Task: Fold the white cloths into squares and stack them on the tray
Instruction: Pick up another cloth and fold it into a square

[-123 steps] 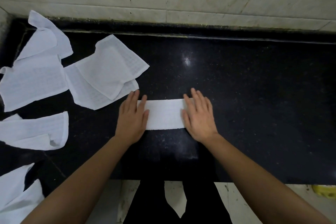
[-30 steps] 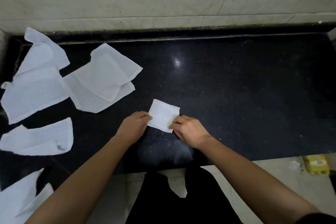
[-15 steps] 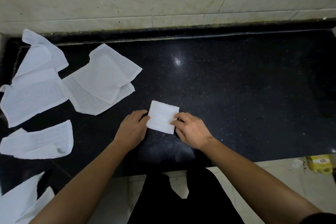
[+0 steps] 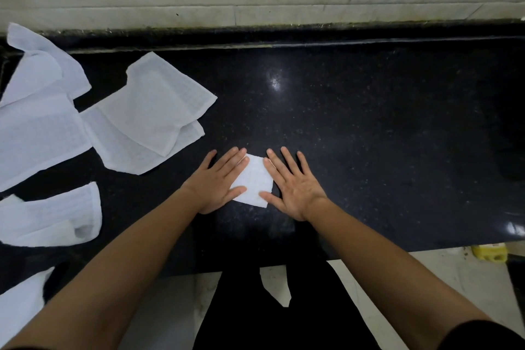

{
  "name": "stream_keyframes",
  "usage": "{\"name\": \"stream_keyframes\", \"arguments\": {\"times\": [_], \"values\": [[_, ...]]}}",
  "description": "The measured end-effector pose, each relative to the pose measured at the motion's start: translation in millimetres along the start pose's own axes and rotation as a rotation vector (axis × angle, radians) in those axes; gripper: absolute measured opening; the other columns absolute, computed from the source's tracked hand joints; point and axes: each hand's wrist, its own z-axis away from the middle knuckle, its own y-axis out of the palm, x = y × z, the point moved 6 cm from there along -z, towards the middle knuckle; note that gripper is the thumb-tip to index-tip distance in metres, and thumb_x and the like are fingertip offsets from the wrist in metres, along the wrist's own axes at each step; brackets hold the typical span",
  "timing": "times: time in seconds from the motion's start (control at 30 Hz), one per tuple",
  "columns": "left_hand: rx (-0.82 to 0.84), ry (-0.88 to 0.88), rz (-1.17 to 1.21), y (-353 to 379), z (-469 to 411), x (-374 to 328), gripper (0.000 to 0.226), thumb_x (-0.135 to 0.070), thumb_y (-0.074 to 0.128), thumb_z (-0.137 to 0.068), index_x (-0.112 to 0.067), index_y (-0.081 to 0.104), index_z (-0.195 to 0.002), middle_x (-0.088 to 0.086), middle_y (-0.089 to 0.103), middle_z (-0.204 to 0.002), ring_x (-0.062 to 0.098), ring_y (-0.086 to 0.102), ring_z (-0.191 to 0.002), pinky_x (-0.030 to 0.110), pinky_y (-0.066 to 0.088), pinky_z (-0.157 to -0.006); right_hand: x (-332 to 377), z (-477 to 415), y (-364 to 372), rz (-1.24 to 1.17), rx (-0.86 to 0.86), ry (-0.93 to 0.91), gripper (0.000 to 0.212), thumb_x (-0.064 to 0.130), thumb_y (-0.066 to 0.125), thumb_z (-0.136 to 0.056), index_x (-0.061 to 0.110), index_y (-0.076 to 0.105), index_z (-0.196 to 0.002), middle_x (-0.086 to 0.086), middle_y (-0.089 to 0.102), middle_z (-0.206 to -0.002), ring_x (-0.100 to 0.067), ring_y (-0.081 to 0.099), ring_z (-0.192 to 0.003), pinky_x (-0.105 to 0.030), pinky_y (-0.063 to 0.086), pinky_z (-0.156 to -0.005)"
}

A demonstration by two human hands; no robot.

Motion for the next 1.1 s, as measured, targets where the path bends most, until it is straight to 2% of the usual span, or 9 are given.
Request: {"name": "stream_keyframes", "arguments": {"times": [0.2,0.33,0.43,0.63,0.73,0.8,0.87,0.97,1.1], "values": [[-0.027,-0.035,0.023,2.4,2.0,-1.8,0.073,-0.058,-0.001,-0.097,-0.014,-0.005,-0.156,0.005,-0.013,-0.165,0.021,-0.009,-0.152,0.053,0.010,-0.121,3.4,-1.1,-6.7,-0.131,0.052,-0.014,0.085,0.072,0.012,-0.095,0.020,-0.014,-0.157,-0.001,-0.024,-0.164,-0.030,-0.023,-0.150,-0.055,-0.008,-0.122],[-0.018,-0.079,0.048,-3.9,7.2,-10.3,0.070,-0.053,0.007,-0.100,-0.010,0.007,-0.156,0.011,0.004,-0.165,0.027,0.005,-0.152,0.056,0.021,-0.118,1.7,-7.0,-38.2,-0.439,-0.012,0.083,0.099,0.058,0.068,-0.081,0.023,0.017,-0.157,-0.006,0.019,-0.159,-0.029,0.013,-0.146,-0.046,0.017,-0.119],[-0.012,-0.112,0.057,2.7,15.1,-10.7,0.072,-0.056,0.004,-0.101,-0.009,0.006,-0.156,0.012,0.003,-0.165,0.029,0.005,-0.152,0.055,0.020,-0.119,3.7,-14.9,-52.9,-0.408,0.005,0.151,0.102,0.055,0.082,-0.067,0.025,0.032,-0.150,-0.005,0.035,-0.139,-0.027,0.031,-0.130,-0.042,0.029,-0.112],[0.012,-0.134,0.087,0.4,13.8,-14.0,0.073,-0.057,0.000,-0.100,-0.009,0.002,-0.156,0.014,0.001,-0.165,0.030,0.002,-0.152,0.055,0.019,-0.119,-6.3,-31.1,-49.6,-0.595,0.152,0.277,0.068,0.038,0.089,-0.064,0.029,0.054,-0.121,-0.003,0.044,-0.125,-0.023,0.044,-0.118,-0.039,0.043,-0.103],[0.089,-0.167,0.130,-5.7,12.6,-17.0,0.073,-0.053,0.018,-0.102,-0.013,-0.009,-0.155,0.008,-0.015,-0.164,0.026,-0.013,-0.151,0.052,0.007,-0.122,-11.7,-32.9,-48.1,-0.846,0.128,0.315,0.035,0.024,0.084,-0.074,0.028,0.058,-0.096,0.007,0.056,-0.101,-0.015,0.056,-0.101,-0.028,0.049,-0.081],[0.093,-0.224,0.272,-17.1,9.9,-18.5,0.077,-0.048,0.035,-0.101,-0.015,-0.006,-0.156,0.005,-0.005,-0.165,0.022,-0.008,-0.152,0.048,0.007,-0.123,-17.0,-31.8,-48.6,-1.000,0.117,0.332,0.026,0.017,0.081,-0.078,0.026,0.060,-0.090,0.009,0.060,-0.090,-0.013,0.060,-0.092,-0.024,0.050,-0.076],[-0.002,-0.307,0.469,-28.5,9.8,-15.2,0.080,-0.043,0.050,-0.097,-0.017,0.005,-0.157,0.007,0.018,-0.162,0.024,0.013,-0.150,0.046,0.018,-0.121,-18.5,-25.0,-52.5,-1.149,0.111,0.331,0.026,0.011,0.081,-0.079,0.022,0.066,-0.097,0.006,0.063,-0.090,-0.012,0.062,-0.090,-0.022,0.052,-0.080],[-0.151,-0.468,0.789,-44.6,12.1,1.3,0.076,-0.035,0.065,-0.089,-0.018,0.028,-0.153,0.005,0.052,-0.132,0.026,0.045,-0.126,0.044,0.038,-0.107,-17.3,-12.2,-66.5,-1.267,0.102,0.282,0.034,0.007,0.079,-0.082,0.015,0.071,-0.114,0.002,0.068,-0.090,-0.009,0.065,-0.084,-0.018,0.053,-0.077],[-0.051,-0.409,0.648,-67.9,19.8,3.9,0.033,-0.033,0.066,-0.085,-0.025,0.066,-0.117,0.003,0.056,-0.112,0.025,0.053,-0.109,0.042,0.044,-0.096,-25.2,7.6,-83.0,-1.282,0.093,0.291,0.017,0.010,0.077,-0.083,0.014,0.078,-0.100,-0.001,0.074,-0.092,-0.010,0.067,-0.083,-0.021,0.054,-0.074]]}}
